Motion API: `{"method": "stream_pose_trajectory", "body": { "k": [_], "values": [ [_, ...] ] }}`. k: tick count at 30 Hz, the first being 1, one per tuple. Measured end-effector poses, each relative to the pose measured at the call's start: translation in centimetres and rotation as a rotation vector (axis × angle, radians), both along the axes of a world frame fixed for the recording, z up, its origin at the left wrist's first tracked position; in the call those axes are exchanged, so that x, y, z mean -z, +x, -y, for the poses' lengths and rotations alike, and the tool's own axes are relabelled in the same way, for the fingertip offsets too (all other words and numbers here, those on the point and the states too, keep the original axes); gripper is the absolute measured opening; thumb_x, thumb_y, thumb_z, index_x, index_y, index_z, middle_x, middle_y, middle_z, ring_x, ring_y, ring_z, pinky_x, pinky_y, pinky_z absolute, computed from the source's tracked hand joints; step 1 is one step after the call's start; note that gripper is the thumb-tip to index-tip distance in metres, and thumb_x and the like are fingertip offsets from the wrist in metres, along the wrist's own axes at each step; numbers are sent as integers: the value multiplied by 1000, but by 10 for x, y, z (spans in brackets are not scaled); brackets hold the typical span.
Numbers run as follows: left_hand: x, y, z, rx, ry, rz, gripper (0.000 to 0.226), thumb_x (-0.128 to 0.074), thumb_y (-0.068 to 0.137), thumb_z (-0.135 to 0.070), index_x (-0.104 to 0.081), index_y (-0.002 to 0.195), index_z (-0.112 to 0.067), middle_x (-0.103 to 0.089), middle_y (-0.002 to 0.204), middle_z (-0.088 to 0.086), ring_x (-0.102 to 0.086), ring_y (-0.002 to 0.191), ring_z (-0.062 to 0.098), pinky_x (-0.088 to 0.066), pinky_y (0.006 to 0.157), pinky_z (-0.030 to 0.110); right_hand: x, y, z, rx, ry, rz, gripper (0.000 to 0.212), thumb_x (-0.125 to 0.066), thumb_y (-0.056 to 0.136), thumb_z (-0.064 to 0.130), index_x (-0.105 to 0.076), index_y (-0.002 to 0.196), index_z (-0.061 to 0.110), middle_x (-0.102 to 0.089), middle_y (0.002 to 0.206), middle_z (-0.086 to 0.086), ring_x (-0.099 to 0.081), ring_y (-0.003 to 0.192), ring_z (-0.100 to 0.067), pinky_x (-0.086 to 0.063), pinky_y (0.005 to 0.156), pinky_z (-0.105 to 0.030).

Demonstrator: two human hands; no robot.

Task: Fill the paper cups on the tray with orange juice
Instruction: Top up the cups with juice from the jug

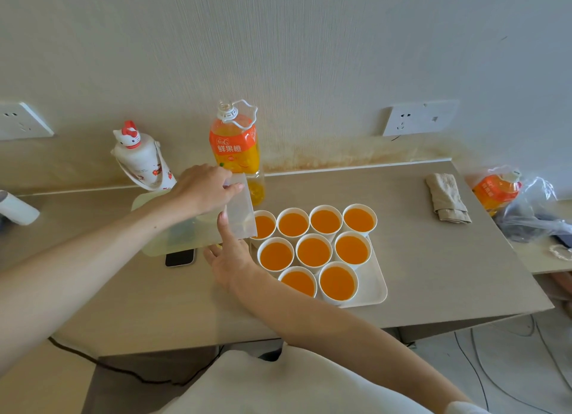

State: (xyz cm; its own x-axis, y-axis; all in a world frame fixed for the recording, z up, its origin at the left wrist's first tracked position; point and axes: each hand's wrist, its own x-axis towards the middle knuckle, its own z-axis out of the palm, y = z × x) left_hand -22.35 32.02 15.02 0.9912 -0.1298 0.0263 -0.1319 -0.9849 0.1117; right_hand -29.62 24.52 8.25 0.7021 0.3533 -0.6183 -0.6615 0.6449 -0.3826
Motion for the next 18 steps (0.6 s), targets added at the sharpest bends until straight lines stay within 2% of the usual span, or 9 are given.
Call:
{"method": "stream_pose_trajectory", "body": {
  "k": [5, 9, 12, 15, 18],
  "values": [
    [-1, -1, 0, 3, 10, 6, 48, -49, 97, -38, -34, 58, -16, -38, 54, -1, -35, 50, 13, -23, 51, 26, 1, -1, 0, -12, -11, -8, 60, -69, 86, 41, -41, 137, 26, -63, 106, 7, -60, 105, -18, -53, 72, -22],
    [-2, -3, 1, 7, 13, 5, 48, -50, 97, -37, -34, 58, -16, -38, 54, -1, -34, 50, 13, -23, 51, 26, 3, -2, 0, -32, -17, -10, 61, -69, 86, 41, -40, 137, 25, -60, 111, 4, -57, 120, -22, -48, 89, -28],
    [-2, -3, 0, 16, 13, 5, 47, -50, 97, -37, -34, 58, -15, -38, 54, -1, -35, 50, 14, -23, 51, 26, 4, -1, -1, -33, -12, -4, 61, -69, 86, 41, -40, 138, 25, -60, 116, 2, -55, 125, -23, -47, 91, -29],
    [-3, -1, 2, 33, 20, 11, 47, -50, 97, -37, -36, 58, -15, -39, 53, 0, -36, 50, 15, -24, 51, 27, 4, -1, 1, -19, 17, 13, 55, -67, 88, 41, -42, 134, 26, -61, 108, 5, -58, 120, -21, -48, 88, -27],
    [-6, 4, 9, 54, 53, 1, 46, -50, 97, -37, -36, 59, -15, -41, 55, 0, -39, 52, 17, -27, 53, 29, 5, 0, 3, 5, 50, 30, 62, -66, 88, 43, -39, 141, 25, -64, 111, 4, -64, 96, -12, -54, 70, -20]
  ]
}}
